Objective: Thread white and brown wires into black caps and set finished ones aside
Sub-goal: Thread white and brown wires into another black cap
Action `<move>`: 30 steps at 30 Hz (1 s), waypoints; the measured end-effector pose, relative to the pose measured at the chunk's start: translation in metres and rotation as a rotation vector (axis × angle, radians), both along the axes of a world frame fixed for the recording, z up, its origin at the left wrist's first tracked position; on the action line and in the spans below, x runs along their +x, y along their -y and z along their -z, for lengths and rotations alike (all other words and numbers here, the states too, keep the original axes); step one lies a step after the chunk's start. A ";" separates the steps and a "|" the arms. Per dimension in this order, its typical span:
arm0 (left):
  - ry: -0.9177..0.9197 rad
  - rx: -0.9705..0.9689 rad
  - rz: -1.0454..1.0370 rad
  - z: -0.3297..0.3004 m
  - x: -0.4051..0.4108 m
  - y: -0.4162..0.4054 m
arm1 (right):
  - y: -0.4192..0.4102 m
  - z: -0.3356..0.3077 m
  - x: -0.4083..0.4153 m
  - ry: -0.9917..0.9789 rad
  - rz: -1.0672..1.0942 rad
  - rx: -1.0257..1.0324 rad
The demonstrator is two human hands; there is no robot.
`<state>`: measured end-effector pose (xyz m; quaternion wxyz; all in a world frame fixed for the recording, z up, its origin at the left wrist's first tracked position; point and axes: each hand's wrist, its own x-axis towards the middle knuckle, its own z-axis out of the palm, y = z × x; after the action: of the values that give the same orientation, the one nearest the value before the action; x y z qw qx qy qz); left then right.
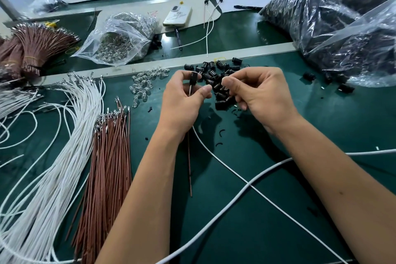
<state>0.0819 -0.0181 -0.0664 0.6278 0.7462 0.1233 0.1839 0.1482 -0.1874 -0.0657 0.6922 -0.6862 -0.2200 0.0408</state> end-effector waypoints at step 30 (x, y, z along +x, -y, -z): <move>0.383 -0.585 0.531 -0.011 -0.011 0.001 | 0.006 -0.035 -0.022 0.389 0.015 0.119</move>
<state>0.0712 -0.0187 -0.0552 0.8497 0.4953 -0.1447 0.1085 0.1259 -0.1930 -0.0305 0.6764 -0.6405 -0.3464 -0.1108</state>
